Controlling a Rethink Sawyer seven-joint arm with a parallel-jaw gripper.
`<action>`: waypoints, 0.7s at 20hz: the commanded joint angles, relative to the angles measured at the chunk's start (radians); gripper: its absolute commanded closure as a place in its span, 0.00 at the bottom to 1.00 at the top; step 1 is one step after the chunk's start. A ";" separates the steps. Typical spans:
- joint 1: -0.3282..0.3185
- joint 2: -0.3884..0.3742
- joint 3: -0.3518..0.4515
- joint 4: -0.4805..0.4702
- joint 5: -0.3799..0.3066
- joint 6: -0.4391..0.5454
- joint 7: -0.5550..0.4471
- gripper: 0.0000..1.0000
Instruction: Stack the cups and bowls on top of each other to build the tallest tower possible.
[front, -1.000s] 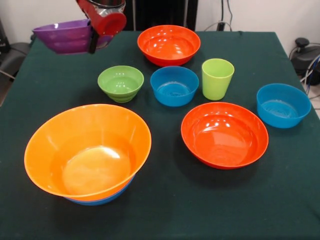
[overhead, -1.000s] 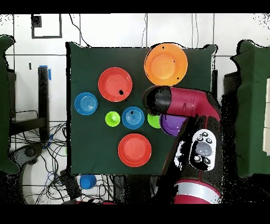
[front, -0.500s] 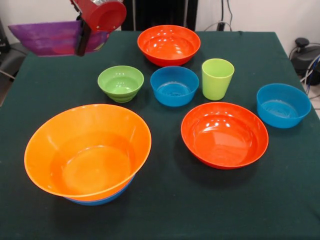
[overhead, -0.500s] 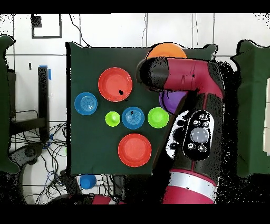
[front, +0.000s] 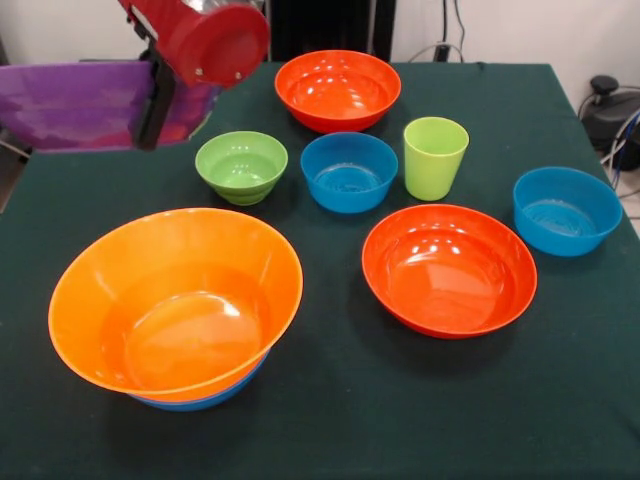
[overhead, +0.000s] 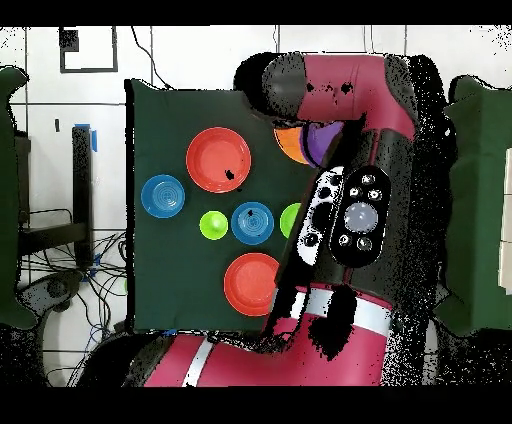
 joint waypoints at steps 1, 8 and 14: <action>0.054 0.094 0.065 -0.161 -0.054 -0.028 -0.030 1.00; 0.099 0.098 -0.013 -0.189 -0.077 -0.136 0.032 1.00; 0.118 0.101 -0.073 -0.176 -0.079 -0.253 0.070 1.00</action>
